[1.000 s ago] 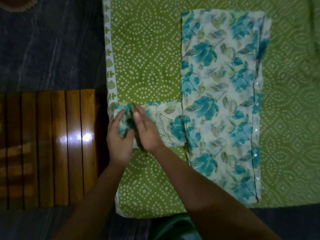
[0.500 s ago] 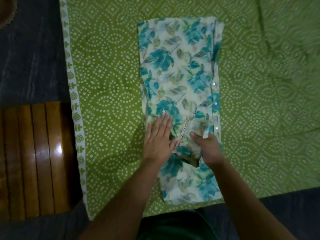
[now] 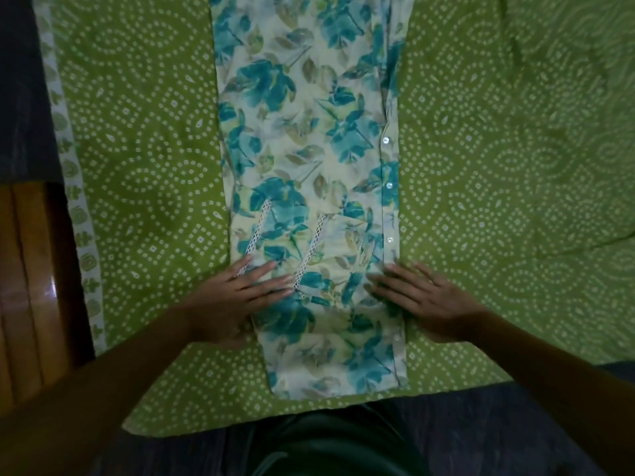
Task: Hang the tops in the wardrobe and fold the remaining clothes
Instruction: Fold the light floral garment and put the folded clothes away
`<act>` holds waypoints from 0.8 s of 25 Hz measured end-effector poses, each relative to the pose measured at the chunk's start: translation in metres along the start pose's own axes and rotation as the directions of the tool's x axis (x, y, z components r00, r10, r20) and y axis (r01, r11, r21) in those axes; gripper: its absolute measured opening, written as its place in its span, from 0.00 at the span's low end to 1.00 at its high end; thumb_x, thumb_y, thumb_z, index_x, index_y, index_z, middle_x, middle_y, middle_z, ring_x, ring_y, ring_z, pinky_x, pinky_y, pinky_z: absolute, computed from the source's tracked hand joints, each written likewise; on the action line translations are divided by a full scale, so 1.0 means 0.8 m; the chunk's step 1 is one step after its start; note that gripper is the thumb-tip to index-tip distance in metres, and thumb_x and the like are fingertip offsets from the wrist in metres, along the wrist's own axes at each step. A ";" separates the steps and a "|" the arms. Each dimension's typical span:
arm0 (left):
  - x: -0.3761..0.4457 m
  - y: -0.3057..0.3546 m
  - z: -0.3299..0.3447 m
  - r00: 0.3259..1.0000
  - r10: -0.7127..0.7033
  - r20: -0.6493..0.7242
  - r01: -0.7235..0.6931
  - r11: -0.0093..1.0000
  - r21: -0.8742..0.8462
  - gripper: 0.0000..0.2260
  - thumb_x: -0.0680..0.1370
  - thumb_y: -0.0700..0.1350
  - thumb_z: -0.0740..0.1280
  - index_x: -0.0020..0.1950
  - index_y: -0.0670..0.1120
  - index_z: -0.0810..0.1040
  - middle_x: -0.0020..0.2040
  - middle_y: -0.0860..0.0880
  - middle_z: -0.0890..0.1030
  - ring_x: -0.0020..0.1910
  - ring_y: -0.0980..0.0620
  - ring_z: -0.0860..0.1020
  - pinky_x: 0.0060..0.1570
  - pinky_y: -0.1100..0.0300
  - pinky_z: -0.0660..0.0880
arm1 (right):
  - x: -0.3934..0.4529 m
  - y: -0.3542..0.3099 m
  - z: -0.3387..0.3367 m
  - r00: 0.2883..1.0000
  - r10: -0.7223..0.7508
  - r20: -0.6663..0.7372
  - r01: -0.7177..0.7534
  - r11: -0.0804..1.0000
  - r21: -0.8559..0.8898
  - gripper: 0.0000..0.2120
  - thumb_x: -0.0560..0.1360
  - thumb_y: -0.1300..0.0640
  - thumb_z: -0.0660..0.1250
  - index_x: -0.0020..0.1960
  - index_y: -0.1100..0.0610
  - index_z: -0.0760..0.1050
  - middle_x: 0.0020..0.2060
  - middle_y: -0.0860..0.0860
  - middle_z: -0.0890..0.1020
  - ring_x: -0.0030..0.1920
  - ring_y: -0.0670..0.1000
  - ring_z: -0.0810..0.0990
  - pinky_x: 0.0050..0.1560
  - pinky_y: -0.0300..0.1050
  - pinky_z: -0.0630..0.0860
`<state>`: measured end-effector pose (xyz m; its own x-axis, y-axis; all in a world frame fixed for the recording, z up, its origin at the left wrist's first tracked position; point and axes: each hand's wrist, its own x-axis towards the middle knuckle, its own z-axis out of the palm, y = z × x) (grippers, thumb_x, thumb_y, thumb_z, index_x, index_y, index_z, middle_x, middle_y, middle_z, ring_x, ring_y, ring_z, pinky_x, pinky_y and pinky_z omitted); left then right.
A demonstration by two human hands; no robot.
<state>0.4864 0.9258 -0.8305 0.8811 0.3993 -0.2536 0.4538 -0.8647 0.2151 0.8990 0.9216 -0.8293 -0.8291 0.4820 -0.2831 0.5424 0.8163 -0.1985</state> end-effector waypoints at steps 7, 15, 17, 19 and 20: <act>0.032 0.030 0.034 0.984 -0.079 -0.162 0.056 0.988 -0.144 0.19 0.81 0.46 0.54 0.72 0.46 0.69 0.73 0.47 0.68 0.73 0.43 0.63 0.72 0.50 0.58 | 0.034 0.015 0.035 0.987 -0.159 0.036 0.149 0.969 0.199 0.33 0.74 0.61 0.60 0.77 0.51 0.54 0.74 0.51 0.62 0.75 0.51 0.60 0.72 0.51 0.63; 0.082 -0.069 -0.036 0.367 -0.673 0.642 0.413 -0.501 -0.761 0.36 0.70 0.70 0.52 0.67 0.47 0.73 0.71 0.42 0.70 0.68 0.43 0.71 0.69 0.45 0.65 | 0.134 0.085 -0.058 0.586 0.509 0.631 -0.573 -0.291 0.766 0.12 0.81 0.53 0.60 0.46 0.58 0.76 0.37 0.49 0.82 0.31 0.43 0.79 0.34 0.40 0.75; 0.098 -0.096 -0.043 0.332 -0.638 0.695 0.400 -0.572 -0.716 0.45 0.65 0.79 0.46 0.73 0.53 0.67 0.72 0.46 0.69 0.69 0.45 0.69 0.70 0.46 0.64 | 0.164 0.103 -0.066 0.551 0.412 0.726 -0.561 -0.461 0.688 0.21 0.78 0.38 0.58 0.53 0.55 0.76 0.46 0.51 0.80 0.41 0.48 0.81 0.42 0.42 0.77; 0.110 -0.093 -0.061 0.346 -0.635 0.690 0.402 -0.564 -0.721 0.42 0.68 0.78 0.47 0.74 0.54 0.64 0.73 0.48 0.67 0.70 0.46 0.68 0.71 0.48 0.64 | 0.175 0.101 -0.060 0.516 0.444 0.732 -0.541 -0.494 0.681 0.27 0.74 0.33 0.59 0.61 0.53 0.74 0.52 0.49 0.78 0.53 0.53 0.79 0.55 0.49 0.76; 0.108 -0.084 -0.066 0.376 -0.653 0.657 0.396 -0.527 -0.751 0.39 0.70 0.75 0.50 0.74 0.53 0.65 0.72 0.49 0.68 0.69 0.48 0.69 0.70 0.51 0.65 | 0.172 0.095 -0.058 0.510 0.503 0.698 -0.500 -0.487 0.716 0.27 0.73 0.35 0.63 0.62 0.54 0.74 0.54 0.48 0.79 0.54 0.52 0.79 0.57 0.49 0.76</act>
<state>0.5387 1.0348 -0.8172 -0.0525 0.5150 -0.8556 0.2102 0.8433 0.4947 0.8199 1.0645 -0.8394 -0.0557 0.4339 -0.8992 0.2473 -0.8666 -0.4335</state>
